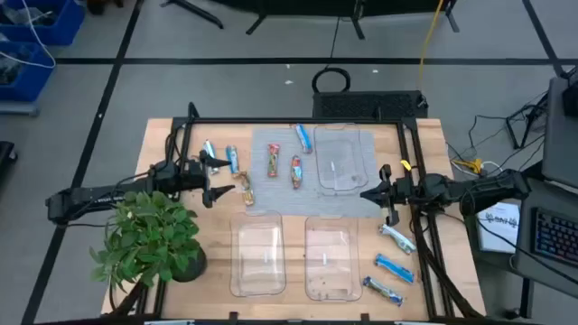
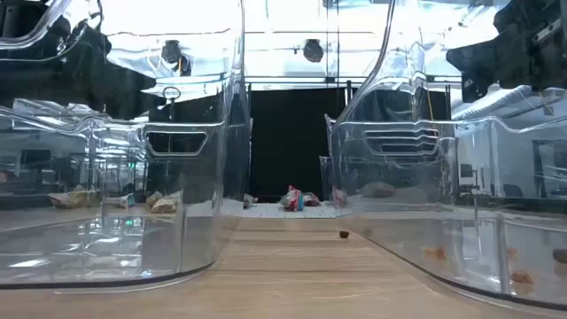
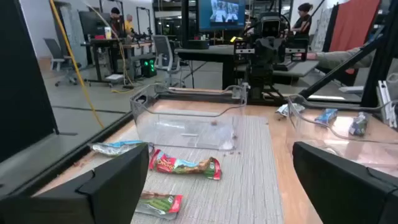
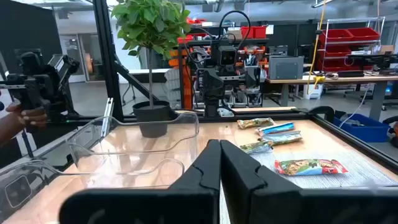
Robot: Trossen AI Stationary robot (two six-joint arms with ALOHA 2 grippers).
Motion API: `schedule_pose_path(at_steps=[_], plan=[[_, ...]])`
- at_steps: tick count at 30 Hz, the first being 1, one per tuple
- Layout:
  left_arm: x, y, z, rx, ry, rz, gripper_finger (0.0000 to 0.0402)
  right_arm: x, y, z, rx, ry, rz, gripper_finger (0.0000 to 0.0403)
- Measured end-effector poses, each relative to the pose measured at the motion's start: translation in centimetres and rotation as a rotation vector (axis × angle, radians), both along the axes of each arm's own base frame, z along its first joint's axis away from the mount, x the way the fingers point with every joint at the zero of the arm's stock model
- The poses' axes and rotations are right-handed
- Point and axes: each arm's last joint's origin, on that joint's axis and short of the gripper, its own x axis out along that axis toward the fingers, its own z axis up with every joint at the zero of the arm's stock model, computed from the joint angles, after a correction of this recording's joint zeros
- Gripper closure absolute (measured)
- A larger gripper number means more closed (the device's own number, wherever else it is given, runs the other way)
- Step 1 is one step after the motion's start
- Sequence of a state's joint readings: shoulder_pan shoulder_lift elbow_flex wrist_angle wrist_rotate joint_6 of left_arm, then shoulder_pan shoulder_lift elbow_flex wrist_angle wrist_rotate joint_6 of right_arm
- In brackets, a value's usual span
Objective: Pick and place Granola Bars by type
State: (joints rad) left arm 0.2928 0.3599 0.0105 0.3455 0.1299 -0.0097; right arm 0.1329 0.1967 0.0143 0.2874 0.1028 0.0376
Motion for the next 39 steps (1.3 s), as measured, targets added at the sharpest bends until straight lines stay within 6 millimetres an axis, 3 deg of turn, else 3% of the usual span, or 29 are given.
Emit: schedule_pose_path(at_steps=[14,23,26,31,36,39], plan=[[0.0,0.0,0.0,0.000,-0.002,0.000,0.0005,0.0,0.0,0.3,0.007,-0.031,0.001,0.0403],[0.0,0.0,0.0,-0.100,-0.015,0.018,0.0005,0.0,0.1,0.1,0.004,-0.008,0.031,0.0403],[0.0,0.1,0.0,-0.081,-0.011,0.024,0.0005,0.0,0.1,-1.3,0.036,0.191,0.026,0.0403],[0.0,0.1,0.0,-0.078,-0.010,0.026,0.0005,-0.2,-0.2,3.4,0.166,0.406,-0.082,0.0403],[0.0,0.1,-0.1,-0.073,0.002,0.026,0.0005,-0.2,-0.1,5.8,0.352,0.905,-0.214,0.0403],[0.0,0.1,-0.1,-0.047,0.007,0.026,0.0005,-0.1,0.1,5.5,0.448,1.224,-0.306,0.0403]])
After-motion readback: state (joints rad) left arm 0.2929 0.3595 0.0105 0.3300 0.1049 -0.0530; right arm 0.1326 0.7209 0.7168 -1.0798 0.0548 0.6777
